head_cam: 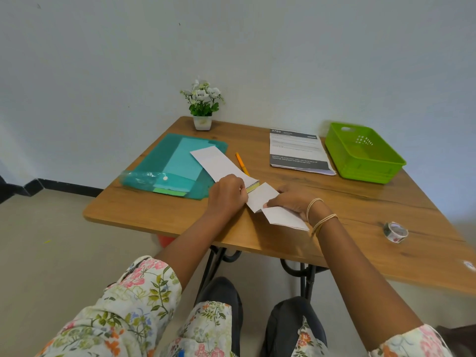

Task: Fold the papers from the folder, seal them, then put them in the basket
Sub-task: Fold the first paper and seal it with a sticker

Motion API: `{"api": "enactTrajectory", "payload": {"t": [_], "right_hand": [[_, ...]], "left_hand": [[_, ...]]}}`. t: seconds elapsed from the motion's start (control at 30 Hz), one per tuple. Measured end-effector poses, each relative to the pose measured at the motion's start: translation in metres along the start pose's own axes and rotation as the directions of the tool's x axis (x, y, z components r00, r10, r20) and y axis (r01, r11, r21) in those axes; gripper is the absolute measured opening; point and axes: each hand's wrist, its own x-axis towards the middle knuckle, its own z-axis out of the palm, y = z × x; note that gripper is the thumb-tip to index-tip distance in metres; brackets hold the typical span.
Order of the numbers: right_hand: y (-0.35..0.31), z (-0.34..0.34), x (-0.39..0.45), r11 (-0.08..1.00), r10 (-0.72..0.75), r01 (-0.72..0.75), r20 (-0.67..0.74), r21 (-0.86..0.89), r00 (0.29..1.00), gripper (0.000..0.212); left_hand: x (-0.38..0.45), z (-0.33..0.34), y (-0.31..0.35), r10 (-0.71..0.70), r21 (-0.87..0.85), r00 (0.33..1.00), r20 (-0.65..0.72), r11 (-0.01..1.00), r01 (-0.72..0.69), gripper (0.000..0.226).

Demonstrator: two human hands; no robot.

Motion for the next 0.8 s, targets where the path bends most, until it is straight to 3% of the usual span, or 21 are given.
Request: {"api": "enactTrajectory", "payload": {"t": [0.13, 0.2, 0.3, 0.37, 0.5, 0.63, 0.73, 0.8], "right_hand": [[0.007, -0.001, 0.0, 0.999, 0.038, -0.037, -0.027, 0.037, 0.999, 0.062], [0.014, -0.002, -0.001, 0.99, 0.042, -0.029, -0.096, 0.135, 0.994, 0.069], [0.022, 0.002, 0.001, 0.968, -0.089, 0.166, -0.36, 0.188, 0.929, 0.074], [0.021, 0.008, 0.006, 0.961, -0.136, 0.222, -0.413, 0.166, 0.9, 0.056], [0.012, 0.021, 0.016, 0.932, -0.018, 0.091, -0.207, 0.351, 0.978, 0.017], [-0.004, 0.025, 0.017, 0.842, 0.039, 0.015, -0.089, 0.538, 0.995, 0.03], [-0.006, 0.027, 0.022, 0.859, 0.046, 0.023, -0.122, 0.512, 0.991, 0.041], [-0.005, 0.028, 0.023, 0.855, 0.064, 0.01, -0.124, 0.519, 0.99, 0.037]], "left_hand": [[-0.003, 0.004, -0.006, 0.019, 0.035, 1.0, 0.016, 0.999, -0.02, 0.019], [-0.003, 0.005, -0.01, 0.028, 0.046, 0.999, 0.027, 0.999, -0.029, 0.02], [-0.006, 0.008, -0.012, 0.059, 0.028, 0.998, -0.008, 0.998, -0.058, 0.018], [-0.011, 0.01, -0.01, 0.088, -0.001, 0.995, -0.051, 0.996, -0.088, 0.016], [-0.015, 0.012, -0.01, 0.147, -0.061, 0.981, -0.129, 0.986, -0.155, 0.01], [-0.014, 0.014, -0.014, 0.211, -0.117, 0.969, -0.127, 0.967, -0.226, 0.008], [-0.013, 0.017, -0.016, 0.216, -0.15, 0.967, -0.133, 0.96, -0.235, 0.009], [-0.012, 0.018, -0.016, 0.195, -0.158, 0.973, -0.123, 0.964, -0.213, 0.011]]}}
